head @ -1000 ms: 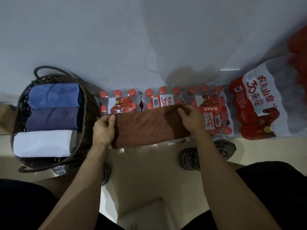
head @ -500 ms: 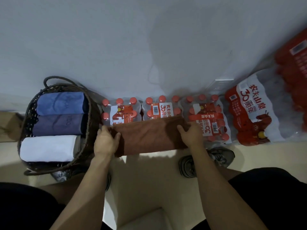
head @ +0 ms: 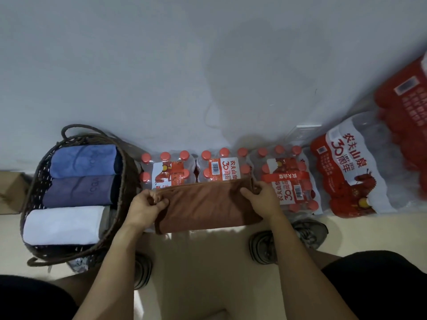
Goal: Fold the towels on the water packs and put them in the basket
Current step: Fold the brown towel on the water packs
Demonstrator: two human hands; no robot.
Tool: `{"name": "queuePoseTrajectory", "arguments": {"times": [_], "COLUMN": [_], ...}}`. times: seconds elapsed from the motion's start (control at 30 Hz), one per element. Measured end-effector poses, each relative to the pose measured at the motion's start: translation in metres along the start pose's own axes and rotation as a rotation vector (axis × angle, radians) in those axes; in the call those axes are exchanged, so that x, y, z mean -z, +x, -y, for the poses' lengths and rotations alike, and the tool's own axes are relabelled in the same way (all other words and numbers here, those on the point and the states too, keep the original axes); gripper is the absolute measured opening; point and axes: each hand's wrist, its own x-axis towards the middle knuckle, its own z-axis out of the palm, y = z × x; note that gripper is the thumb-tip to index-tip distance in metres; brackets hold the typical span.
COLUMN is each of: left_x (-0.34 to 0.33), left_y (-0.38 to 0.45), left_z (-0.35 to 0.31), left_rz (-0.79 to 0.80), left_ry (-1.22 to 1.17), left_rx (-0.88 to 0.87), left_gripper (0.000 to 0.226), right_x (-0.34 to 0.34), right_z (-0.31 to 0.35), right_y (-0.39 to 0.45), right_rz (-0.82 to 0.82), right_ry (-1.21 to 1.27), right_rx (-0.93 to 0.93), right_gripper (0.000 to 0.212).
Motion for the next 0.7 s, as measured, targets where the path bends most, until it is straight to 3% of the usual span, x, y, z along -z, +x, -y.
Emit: {"name": "queuePoseTrajectory", "arguments": {"times": [0.07,0.2,0.37,0.57,0.63,0.7], "left_x": [0.0,-0.009,-0.019,-0.022,-0.036,-0.061], "left_y": [0.0,0.001,-0.003,-0.01,-0.019,-0.031], "left_z": [0.002,0.007,0.008,-0.001,-0.006,-0.01], "left_rz": [-0.019,-0.061,-0.265,-0.521,-0.595,-0.463], "left_ry": [-0.09,0.043,0.082,0.178,0.302,0.392], "left_rx": [0.003,-0.033,-0.14,-0.168,-0.329,-0.552], "left_gripper": [0.025,0.032,0.031,0.027,0.024,0.028], "right_x": [0.003,0.007,0.003,-0.007,-0.006,-0.002], "right_z": [0.001,-0.003,-0.009,-0.016,-0.018,-0.018], "right_y": [0.0,0.004,0.008,0.0,0.0,-0.001], "right_rz": [0.128,0.112,-0.157,-0.272,-0.292,-0.293], "right_ry": [0.159,0.209,-0.158,-0.182,-0.173,-0.163], "right_rx": [-0.005,-0.037,0.063,0.069,0.073,0.079], "right_gripper": [0.008,0.014,0.032,0.035,0.034,0.032]}}
